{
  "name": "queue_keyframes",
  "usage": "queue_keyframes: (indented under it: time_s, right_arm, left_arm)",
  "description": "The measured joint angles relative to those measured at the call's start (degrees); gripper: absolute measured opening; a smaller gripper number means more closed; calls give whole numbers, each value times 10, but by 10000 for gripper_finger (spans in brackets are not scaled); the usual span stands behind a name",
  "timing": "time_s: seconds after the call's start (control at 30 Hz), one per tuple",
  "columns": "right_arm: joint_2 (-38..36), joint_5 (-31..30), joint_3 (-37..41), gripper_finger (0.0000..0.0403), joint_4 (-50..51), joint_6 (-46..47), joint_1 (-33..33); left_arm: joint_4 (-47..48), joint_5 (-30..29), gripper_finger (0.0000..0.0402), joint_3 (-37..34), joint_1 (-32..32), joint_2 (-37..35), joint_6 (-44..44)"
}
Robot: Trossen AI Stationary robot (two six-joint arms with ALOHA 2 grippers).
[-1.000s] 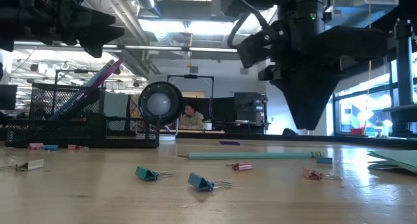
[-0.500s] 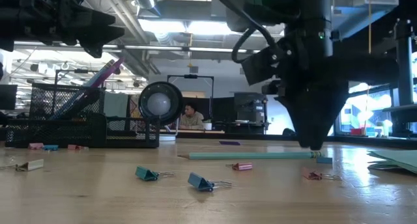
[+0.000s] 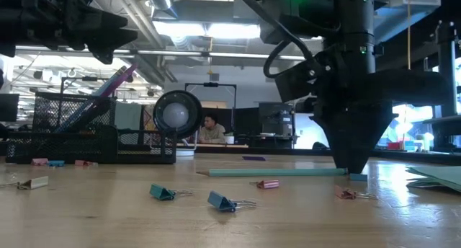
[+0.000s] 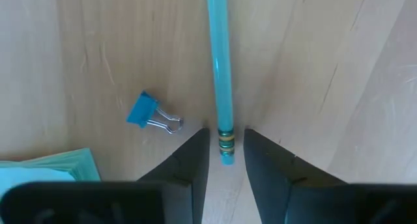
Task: Pick and place office supplies into organizer
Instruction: Put the green pencil into the black desk organizer
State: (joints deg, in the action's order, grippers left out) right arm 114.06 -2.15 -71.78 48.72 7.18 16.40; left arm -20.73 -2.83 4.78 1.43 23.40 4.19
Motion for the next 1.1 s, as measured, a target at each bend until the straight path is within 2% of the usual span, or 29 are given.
queue_keyframes:
  time_s: [0.17,0.57,0.9,1.1]
  right_arm:
    - [0,1,10,96,-13,-5,0]
    - [0,7,12,38,-17,-32,0]
    - [0,7,8,31,-9,-14,0]
    - [9,9,-44,30,55,-15,-1]
  left_arm:
    - [0,0,178,0,0,0,1]
    - [0,0,178,0,0,0,2]
    - [0,0,178,0,0,0,2]
    - [-1,0,178,0,0,0,-17]
